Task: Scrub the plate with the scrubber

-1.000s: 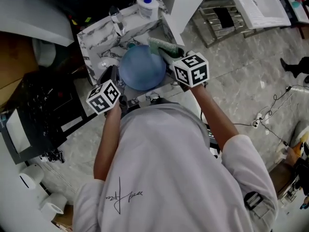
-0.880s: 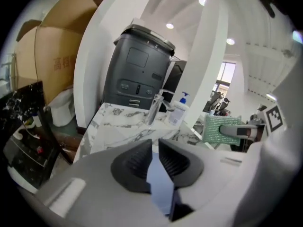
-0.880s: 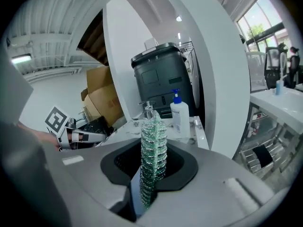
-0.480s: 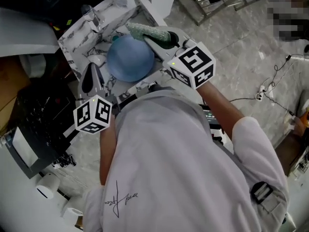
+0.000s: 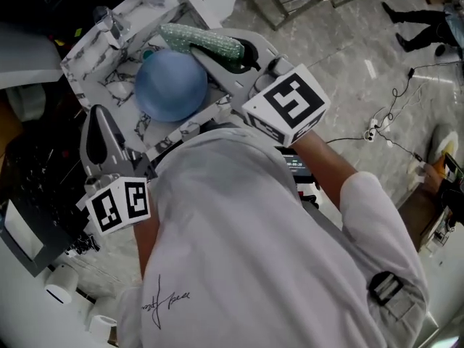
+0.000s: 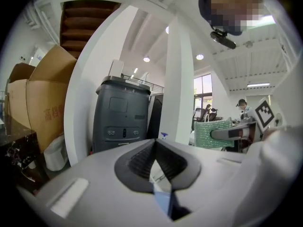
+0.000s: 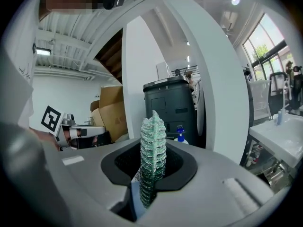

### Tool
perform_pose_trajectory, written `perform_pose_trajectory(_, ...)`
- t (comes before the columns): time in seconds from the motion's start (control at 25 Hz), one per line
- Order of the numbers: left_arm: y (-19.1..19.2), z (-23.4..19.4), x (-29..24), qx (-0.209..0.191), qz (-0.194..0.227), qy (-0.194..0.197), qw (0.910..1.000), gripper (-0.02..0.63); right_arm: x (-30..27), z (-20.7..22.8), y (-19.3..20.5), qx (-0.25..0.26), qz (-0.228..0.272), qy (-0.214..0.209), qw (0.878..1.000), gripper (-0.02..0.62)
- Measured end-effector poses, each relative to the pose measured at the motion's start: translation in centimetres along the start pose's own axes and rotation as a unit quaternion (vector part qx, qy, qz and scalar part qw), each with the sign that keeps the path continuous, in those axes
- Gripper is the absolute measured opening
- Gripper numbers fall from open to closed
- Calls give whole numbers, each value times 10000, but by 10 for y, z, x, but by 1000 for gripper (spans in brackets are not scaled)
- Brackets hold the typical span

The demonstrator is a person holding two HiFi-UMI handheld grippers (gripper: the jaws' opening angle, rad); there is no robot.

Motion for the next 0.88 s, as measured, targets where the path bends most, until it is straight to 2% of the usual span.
perform_pose_trajectory(0.24,-15,5,5,51,162,-31,9999,54,5,-4,-5,3,-5,-140,9999,55)
perform_pose_trajectory(0.48,-15,11,4,55,48,-44,10000,54,11,-5,-10,40,4,-306,9995,55)
perform_pose_trajectory(0.88,-18,15,1,-51,-104,43,9999,53,15,-5,-12,-8,-41,-350,9994,55)
Point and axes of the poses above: the fingertips, and each gripper's own axes: x backward along the fingers, z to its right, y out of its underside, the point moved 1 cm from there along x, backward along the fingers, and after that the axes turned 12 degrees about y, right-handed, at the moved point
